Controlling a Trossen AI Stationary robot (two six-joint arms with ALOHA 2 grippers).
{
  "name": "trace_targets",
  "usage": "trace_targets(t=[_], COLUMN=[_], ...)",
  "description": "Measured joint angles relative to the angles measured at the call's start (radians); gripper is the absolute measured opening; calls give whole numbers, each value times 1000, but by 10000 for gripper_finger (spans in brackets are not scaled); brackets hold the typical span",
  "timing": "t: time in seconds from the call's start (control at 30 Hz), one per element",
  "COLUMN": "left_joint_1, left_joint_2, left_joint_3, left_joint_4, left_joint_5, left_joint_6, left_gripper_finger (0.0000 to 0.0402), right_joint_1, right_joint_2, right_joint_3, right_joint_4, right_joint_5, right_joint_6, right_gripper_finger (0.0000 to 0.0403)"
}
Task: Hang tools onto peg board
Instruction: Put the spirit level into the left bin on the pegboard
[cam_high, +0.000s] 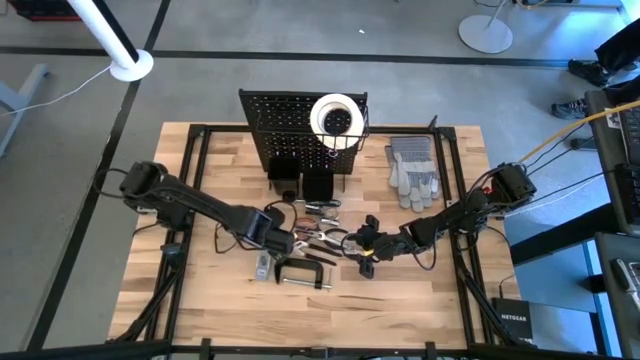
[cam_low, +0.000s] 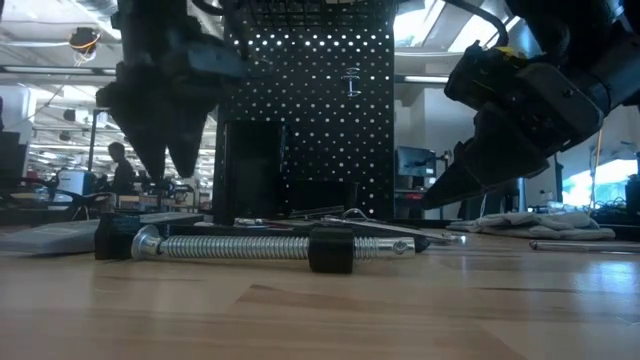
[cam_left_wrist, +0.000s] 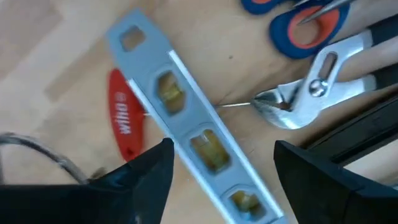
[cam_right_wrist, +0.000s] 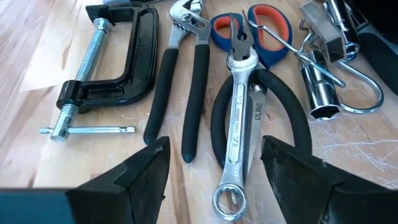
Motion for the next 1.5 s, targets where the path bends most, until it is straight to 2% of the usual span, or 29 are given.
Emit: trace_targets(t=[0.4, 0.67, 0.8, 1.1, 1.2, 1.5], left_joint_1=[9, 23, 22, 23, 23, 33], left_joint_2=[126, 129, 116, 114, 115, 101], left_joint_3=[0, -3, -60, -80, -79, -83], left_joint_4=[-4, -1, 80, 70, 49, 35], left_joint_5=[33, 30, 36, 51, 58, 81], left_joint_6=[-53, -65, -72, -78, -80, -43], left_gripper_finger=[260, 260, 258, 196, 187, 224], right_joint_1=[0, 1, 1, 1, 1, 1], right_joint_2=[0, 0, 0, 0, 0, 0], right_joint_3=[0, 0, 0, 0, 0, 0], right_joint_4=[0, 1, 1, 3, 3, 3], right_joint_5=[1, 0, -8, -8, -8, -8], right_joint_6=[0, 0, 1, 0, 0, 1], right_gripper_finger=[252, 252, 252, 252, 252, 252])
